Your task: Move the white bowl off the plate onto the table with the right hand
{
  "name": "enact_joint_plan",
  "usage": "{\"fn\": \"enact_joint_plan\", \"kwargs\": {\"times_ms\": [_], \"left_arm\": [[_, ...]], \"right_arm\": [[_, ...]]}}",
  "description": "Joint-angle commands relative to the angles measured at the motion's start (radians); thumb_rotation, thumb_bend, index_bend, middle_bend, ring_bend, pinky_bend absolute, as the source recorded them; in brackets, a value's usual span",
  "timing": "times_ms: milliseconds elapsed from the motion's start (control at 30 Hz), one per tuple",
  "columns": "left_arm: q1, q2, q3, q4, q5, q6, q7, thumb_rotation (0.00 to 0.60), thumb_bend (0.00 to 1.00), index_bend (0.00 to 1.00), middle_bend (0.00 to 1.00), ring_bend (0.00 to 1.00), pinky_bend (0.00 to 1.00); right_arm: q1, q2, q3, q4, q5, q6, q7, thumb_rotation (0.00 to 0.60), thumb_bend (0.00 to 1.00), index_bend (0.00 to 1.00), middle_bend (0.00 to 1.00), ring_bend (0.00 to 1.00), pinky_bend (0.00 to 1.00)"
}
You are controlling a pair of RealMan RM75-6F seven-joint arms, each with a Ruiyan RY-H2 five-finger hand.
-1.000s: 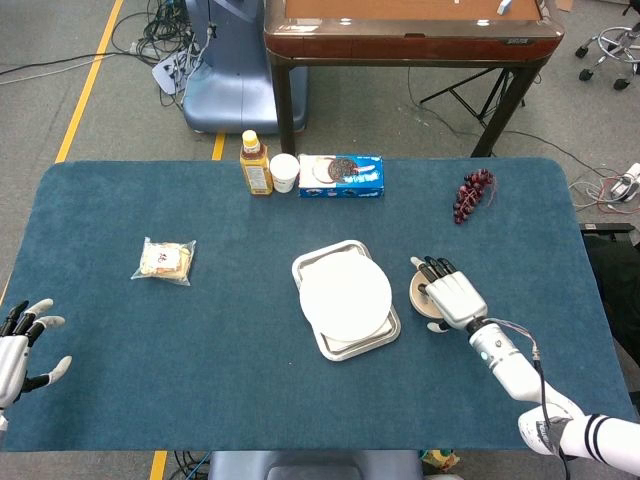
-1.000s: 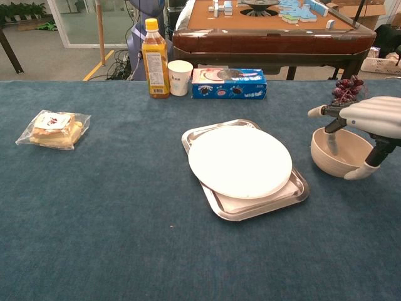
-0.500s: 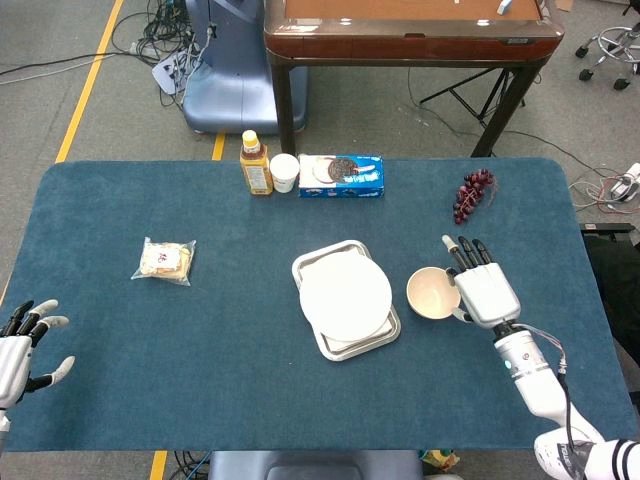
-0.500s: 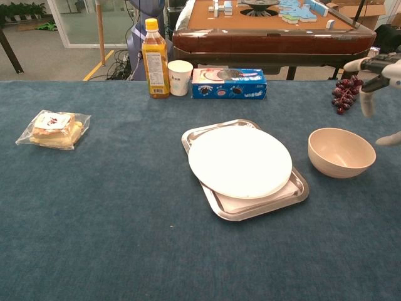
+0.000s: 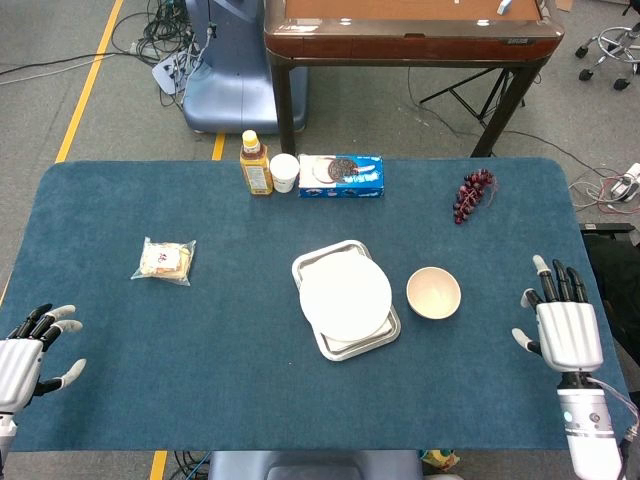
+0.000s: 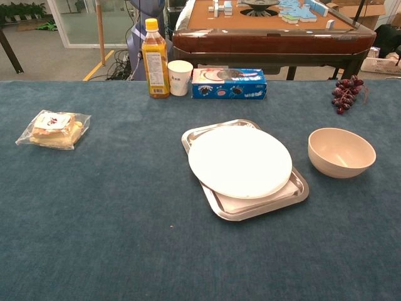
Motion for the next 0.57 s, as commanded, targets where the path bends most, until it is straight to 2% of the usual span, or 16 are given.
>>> {"fn": "enact_joint_plan", "kwargs": {"times_ms": [33,300,567], "left_arm": [[0.0,-0.003,-0.001,0.005,0.003,0.005,-0.007,0.6,0.23,0.36,0.23,0.12,0.31],[-0.01,-0.007,-0.003,0.011,-0.011,-0.016,-0.001,0.6,0.23,0.36,0.23,0.12,0.31],[-0.018,-0.01,-0.001,0.008,-0.021,-0.037,0.017,0.6,0.23,0.36,0.23,0.12,0.31]], "right_arm": [[-0.046,0.008,-0.017,0.03,-0.004,0.014,0.061,0.6,0.08,0.49,0.1,0.0,0.09],[-0.073,0.034,0.012,0.041,-0.018,0.013,0.127,0.6,0.08,0.49,0.11,0.0,0.09],[-0.075,0.058,0.017,0.031,-0.01,-0.055,0.158,0.6,0.08,0.49,0.11,0.0,0.09]]}}
